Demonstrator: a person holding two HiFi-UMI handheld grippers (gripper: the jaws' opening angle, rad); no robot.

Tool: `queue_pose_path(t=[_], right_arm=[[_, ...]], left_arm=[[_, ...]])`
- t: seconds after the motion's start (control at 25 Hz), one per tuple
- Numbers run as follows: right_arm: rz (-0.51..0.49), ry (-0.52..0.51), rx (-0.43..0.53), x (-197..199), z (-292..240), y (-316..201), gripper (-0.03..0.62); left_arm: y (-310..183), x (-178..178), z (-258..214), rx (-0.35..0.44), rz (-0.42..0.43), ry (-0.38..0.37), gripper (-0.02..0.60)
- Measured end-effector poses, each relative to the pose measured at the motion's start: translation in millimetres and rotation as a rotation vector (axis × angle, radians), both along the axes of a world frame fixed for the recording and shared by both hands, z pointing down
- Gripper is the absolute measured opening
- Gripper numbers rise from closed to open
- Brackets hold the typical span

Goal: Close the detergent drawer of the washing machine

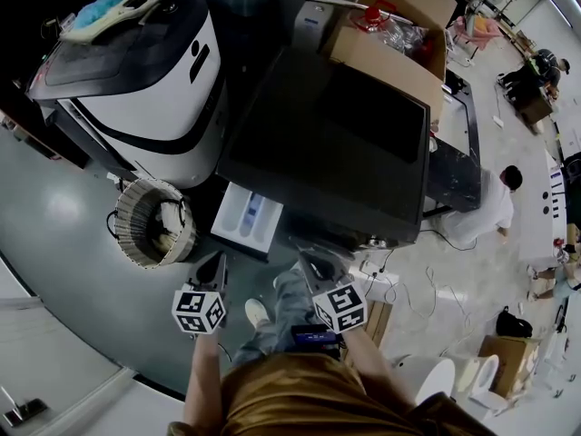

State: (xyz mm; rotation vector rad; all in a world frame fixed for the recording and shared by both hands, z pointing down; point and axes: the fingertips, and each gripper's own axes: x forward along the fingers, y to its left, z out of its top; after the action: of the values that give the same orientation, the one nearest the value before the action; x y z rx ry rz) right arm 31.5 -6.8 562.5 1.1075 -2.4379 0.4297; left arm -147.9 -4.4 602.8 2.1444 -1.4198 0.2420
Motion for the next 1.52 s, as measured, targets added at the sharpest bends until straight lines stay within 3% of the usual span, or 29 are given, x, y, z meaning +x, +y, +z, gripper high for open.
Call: queue_pose_path(t=[1.52], right_arm=[[0.005, -0.011, -0.047, 22, 18, -13, 0.012]], left_arm=[[-12, 18, 15, -0.035, -0.018, 0.019, 0.025]])
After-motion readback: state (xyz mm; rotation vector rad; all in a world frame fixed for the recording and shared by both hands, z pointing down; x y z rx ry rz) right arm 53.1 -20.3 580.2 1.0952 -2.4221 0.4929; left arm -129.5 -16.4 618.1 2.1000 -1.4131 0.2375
